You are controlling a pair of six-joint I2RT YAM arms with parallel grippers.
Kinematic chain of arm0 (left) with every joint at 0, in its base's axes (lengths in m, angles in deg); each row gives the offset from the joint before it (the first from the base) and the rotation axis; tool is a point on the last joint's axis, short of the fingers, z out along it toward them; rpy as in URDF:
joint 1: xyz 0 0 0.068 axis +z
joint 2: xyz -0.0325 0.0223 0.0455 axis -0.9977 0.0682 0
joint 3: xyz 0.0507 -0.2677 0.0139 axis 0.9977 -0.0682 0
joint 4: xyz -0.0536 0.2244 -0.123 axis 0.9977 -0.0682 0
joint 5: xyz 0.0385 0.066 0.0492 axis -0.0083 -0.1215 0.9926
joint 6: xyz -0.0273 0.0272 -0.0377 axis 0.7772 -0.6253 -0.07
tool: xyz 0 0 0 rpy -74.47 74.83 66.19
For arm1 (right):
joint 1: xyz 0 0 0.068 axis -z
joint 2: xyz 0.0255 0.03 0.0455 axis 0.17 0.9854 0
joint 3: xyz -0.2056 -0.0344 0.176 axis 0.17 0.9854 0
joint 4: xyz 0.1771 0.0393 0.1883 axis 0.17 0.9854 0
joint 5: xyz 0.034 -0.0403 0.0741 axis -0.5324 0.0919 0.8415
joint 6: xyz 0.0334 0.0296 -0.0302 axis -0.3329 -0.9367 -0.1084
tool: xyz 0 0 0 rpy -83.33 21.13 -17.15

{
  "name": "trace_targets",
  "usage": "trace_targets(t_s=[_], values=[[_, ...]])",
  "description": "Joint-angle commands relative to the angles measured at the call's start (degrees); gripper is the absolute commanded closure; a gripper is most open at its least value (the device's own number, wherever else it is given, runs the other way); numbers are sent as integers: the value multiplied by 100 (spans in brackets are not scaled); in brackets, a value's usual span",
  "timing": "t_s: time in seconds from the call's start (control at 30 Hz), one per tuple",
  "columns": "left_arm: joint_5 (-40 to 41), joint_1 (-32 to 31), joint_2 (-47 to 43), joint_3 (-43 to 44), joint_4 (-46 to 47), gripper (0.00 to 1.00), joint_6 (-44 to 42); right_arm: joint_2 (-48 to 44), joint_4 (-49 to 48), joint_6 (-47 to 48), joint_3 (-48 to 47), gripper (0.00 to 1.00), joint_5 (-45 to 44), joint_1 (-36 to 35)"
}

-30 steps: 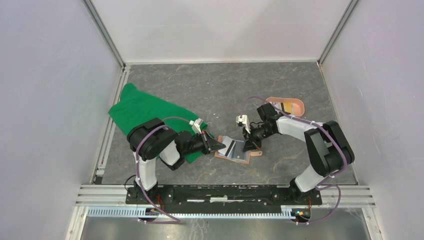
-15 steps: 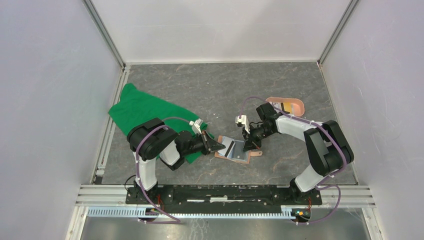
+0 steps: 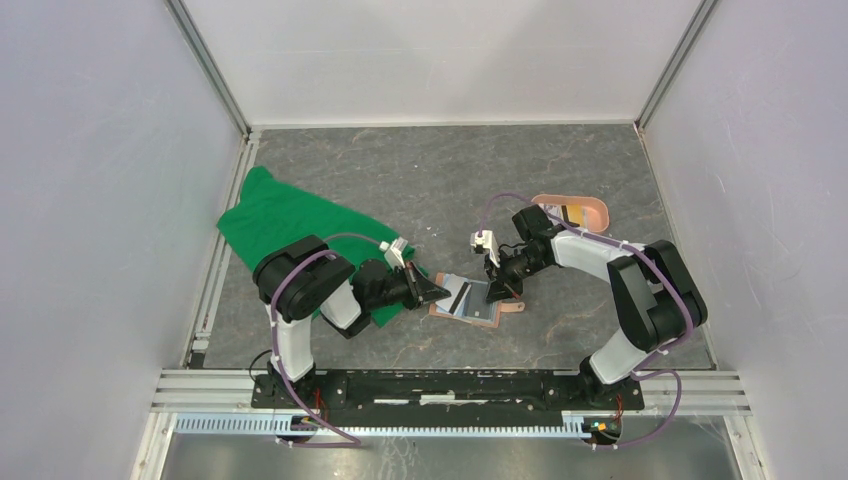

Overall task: Put the credit cards into the card holder
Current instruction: Insert the credit card into the card holder.

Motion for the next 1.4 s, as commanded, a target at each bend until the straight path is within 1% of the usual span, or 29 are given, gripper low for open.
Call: trace_targets(t_s=[0.0, 0.57, 0.83, 1.0, 1.17, 1.37], values=[[74, -27, -165, 103, -214, 98, -427, 116, 134, 160, -72, 100, -340, -29], [189, -258, -287, 289, -682, 98, -502, 75, 151, 170, -77, 100, -336, -40], [322, -423, -292, 334, -726, 98, -208, 62, 156, 179, -81, 100, -323, -33], [643, -589, -300, 350, -725, 98, -39, 59, 156, 179, -79, 100, -318, -45], [1167, -773, -323, 281, -673, 98, 49, 53, 154, 179, -73, 100, -318, -49], [1624, -809, -373, 122, -421, 98, 111, 51, 149, 179, -73, 100, -309, -52]])
